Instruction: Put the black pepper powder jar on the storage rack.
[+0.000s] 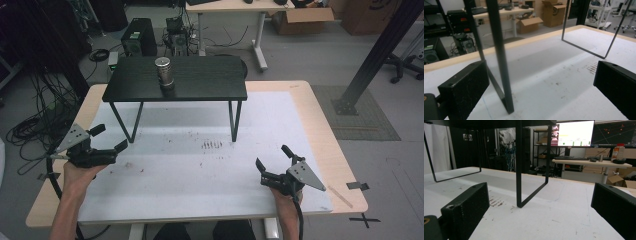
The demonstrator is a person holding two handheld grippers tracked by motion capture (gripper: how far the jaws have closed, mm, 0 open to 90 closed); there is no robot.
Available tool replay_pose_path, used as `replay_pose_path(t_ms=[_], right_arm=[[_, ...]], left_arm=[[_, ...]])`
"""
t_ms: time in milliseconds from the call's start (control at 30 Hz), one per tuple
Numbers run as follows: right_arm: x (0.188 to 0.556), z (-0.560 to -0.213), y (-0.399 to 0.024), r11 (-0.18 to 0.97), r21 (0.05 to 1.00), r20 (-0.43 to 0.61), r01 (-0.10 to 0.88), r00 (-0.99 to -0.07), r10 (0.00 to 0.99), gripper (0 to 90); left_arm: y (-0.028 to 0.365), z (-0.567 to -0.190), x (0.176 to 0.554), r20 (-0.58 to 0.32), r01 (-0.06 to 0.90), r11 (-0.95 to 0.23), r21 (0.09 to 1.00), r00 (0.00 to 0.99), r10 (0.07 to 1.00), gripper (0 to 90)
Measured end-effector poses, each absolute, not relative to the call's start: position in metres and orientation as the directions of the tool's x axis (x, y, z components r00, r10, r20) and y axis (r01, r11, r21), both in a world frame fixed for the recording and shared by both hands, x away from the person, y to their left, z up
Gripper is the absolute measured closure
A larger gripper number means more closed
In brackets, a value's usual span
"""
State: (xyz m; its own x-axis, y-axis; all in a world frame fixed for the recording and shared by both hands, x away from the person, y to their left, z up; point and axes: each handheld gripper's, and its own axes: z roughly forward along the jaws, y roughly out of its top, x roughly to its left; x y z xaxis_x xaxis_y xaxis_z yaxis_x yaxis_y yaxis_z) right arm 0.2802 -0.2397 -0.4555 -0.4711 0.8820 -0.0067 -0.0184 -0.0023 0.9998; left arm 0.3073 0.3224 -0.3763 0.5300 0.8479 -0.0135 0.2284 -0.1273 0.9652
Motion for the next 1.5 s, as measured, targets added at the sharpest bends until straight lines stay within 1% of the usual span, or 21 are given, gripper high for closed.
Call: replay_pose_path(t_ms=[233, 567, 1033, 1233, 1500], right_arm=[[0.28, -0.455, -0.24, -0.002, 1.0, -0.007, -0.019, -0.471, 0.882, 1.5], [0.28, -0.456, -0.24, -0.001, 1.0, -0.007, -0.017, -0.471, 0.882, 1.5], [0.28, -0.455, -0.24, -0.001, 1.0, -0.007, -0.017, -0.471, 0.882, 1.6], [0.28, -0.455, -0.24, -0.001, 1.0, -0.007, -0.017, -0.471, 0.882, 1.7], [0.28, -0.456, -0.24, -0.001, 1.0, -0.007, -0.017, -0.471, 0.882, 1.7]], left_arm=[[0.334, -0.397, 0.3, -0.028, 0.226, -0.094, 0.969, 0.485, 0.874, 0.8], [0.343, -0.419, 0.288, -0.013, 0.198, -0.084, 0.977, 0.445, 0.895, 0.9], [0.352, -0.437, 0.27, -0.011, 0.139, -0.049, 0.989, 0.403, 0.915, 1.3], [0.351, -0.442, 0.263, 0.004, 0.099, -0.046, 0.994, 0.389, 0.921, 1.4], [0.349, -0.451, 0.258, 0.001, 0.072, -0.031, 0.997, 0.381, 0.925, 1.4]])
